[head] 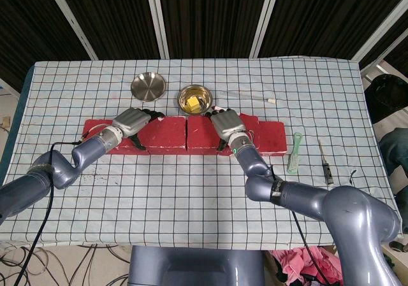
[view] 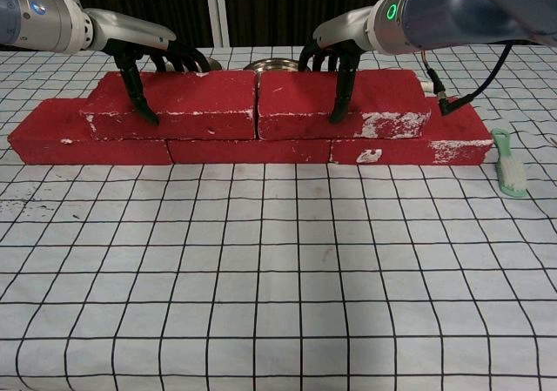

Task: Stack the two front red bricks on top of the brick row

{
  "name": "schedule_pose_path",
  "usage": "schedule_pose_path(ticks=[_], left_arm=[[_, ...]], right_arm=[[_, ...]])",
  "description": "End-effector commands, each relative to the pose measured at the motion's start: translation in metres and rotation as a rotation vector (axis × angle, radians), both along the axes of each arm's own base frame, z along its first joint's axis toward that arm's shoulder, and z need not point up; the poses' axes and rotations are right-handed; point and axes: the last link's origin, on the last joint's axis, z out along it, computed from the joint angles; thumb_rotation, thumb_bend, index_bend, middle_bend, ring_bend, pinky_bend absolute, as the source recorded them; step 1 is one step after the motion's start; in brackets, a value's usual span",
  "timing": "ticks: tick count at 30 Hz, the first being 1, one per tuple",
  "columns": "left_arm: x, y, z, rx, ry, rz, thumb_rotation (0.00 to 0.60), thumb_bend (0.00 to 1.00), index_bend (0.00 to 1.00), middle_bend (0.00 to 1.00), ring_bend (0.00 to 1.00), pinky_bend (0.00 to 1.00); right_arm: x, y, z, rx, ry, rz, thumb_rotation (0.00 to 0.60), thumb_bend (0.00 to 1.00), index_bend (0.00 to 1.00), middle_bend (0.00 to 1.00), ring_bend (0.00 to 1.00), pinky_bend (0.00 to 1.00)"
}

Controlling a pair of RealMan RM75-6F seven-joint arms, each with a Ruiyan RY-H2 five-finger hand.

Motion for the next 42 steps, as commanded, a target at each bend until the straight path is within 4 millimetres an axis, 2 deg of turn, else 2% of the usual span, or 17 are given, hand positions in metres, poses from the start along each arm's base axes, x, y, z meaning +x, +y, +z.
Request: schedule_pose_path(ticks=[1, 42], left_arm=[[-0.0004, 0.0002, 0.0005, 0.001, 0.002, 0.001, 0.6, 0.13, 0.14, 0.21, 0.12, 0.23], [0.0009, 0.0007, 0.0004, 0.004, 0.003, -0.002, 0.6, 0.13, 0.14, 0.21, 0.12, 0.23]], right_arm=[[0.0004, -0.0002, -0.0001, -0.002, 0.0, -0.001, 0.6, 0.02, 0.13, 0.16, 0.12, 0.19], [0.0026, -0.0019, -0.0015, -0.002, -0.022, -0.021, 0.6, 0.0, 0.07, 0.12, 0.08, 0.19]])
